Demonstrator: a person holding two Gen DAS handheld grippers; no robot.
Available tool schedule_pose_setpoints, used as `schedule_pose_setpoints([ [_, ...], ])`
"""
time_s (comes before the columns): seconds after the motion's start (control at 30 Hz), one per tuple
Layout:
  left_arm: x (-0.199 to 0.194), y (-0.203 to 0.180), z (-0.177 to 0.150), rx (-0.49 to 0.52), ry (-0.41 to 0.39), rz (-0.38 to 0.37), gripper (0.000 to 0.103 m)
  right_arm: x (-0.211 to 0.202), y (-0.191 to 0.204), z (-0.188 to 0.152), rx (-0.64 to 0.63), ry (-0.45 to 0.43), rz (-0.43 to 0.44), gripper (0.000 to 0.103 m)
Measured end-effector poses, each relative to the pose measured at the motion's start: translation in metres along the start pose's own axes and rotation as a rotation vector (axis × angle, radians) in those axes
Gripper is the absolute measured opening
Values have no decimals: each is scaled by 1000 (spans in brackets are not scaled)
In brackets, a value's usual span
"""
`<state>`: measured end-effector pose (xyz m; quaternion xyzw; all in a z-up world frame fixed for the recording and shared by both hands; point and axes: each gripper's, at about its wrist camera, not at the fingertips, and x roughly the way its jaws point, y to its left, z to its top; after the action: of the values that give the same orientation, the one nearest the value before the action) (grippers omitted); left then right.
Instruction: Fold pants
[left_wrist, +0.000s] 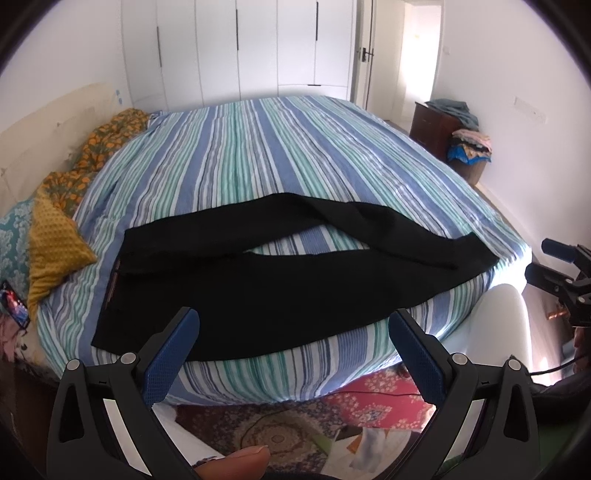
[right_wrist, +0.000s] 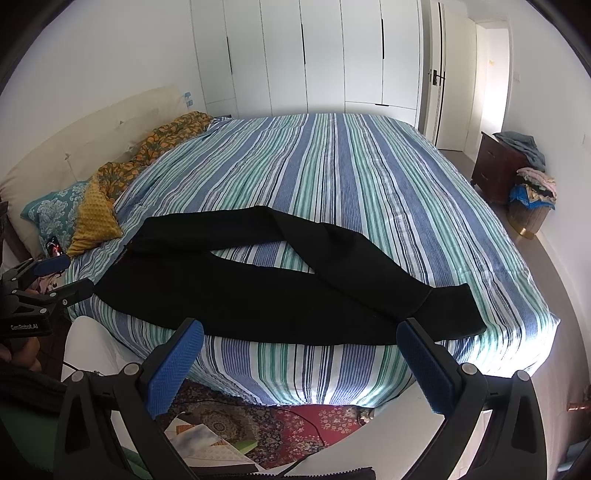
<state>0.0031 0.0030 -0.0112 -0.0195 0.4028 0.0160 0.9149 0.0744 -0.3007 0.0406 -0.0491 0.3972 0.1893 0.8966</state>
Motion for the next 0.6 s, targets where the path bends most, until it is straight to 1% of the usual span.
schedule_pose_setpoints([
  [0.03, -1, 1, 0, 7, -30, 7, 102, 0, 0, -1, 1, 2, 1, 103],
  [0.1, -1, 1, 1, 11, -57, 11, 102, 2, 1, -1, 1, 4, 2, 103],
  [0.17, -1, 2, 0, 13, -55, 16, 102, 3, 1, -1, 2, 6, 3, 103],
  [0.27, -1, 2, 0, 28, -74, 32, 102, 3, 0, -1, 1, 5, 3, 103],
  [0.4, -2, 3, -1, 32, -69, 41, 102, 3, 1, -1, -2, 5, 3, 103],
  [0.43, -1, 4, -1, 10, -56, 17, 102, 3, 1, -1, 0, 5, 5, 103],
  [0.6, 0, 4, -1, 2, -44, 15, 102, 5, 4, -2, -3, 11, 7, 103],
])
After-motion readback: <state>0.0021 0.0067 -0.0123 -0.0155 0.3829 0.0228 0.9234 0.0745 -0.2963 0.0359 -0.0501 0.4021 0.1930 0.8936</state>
